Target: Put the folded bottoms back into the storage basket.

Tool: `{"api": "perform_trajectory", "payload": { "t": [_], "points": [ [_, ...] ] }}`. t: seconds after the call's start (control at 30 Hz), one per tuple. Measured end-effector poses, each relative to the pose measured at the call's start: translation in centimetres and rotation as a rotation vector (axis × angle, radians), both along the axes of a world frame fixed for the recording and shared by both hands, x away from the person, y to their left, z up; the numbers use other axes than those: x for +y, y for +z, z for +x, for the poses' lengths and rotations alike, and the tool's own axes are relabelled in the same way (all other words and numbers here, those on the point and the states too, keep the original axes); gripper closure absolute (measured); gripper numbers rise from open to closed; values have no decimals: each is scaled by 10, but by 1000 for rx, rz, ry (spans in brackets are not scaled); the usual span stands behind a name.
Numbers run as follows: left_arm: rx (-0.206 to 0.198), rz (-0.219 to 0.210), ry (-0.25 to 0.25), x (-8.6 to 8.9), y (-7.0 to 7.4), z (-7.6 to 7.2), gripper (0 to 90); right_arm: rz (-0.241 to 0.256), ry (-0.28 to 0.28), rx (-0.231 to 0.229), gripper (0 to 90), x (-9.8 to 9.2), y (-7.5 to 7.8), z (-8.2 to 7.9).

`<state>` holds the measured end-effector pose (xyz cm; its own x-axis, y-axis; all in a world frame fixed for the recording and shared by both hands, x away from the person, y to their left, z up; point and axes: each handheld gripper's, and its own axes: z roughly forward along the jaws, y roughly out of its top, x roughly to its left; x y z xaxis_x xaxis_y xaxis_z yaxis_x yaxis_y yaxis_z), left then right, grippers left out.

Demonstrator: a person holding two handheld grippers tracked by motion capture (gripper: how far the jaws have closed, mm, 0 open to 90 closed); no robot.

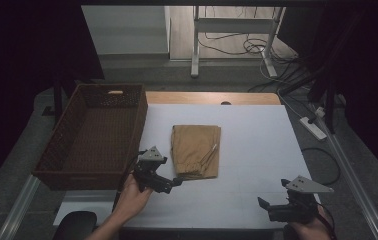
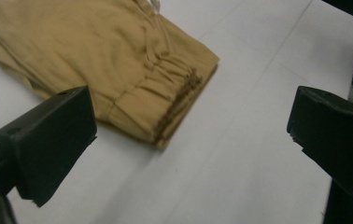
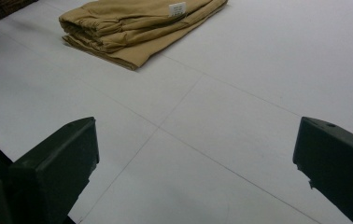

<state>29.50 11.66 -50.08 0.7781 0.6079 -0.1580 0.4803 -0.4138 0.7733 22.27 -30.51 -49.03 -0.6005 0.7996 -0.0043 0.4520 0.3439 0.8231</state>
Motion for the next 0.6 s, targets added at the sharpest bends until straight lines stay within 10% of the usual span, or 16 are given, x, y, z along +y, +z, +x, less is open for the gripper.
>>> {"api": "perform_trajectory", "payload": {
  "t": [0.6],
  "points": [
    [-11, 27, 109, -15, -2, 56, 6, -1, 1, -3, 11, 0, 0, 0]
  ]
}}
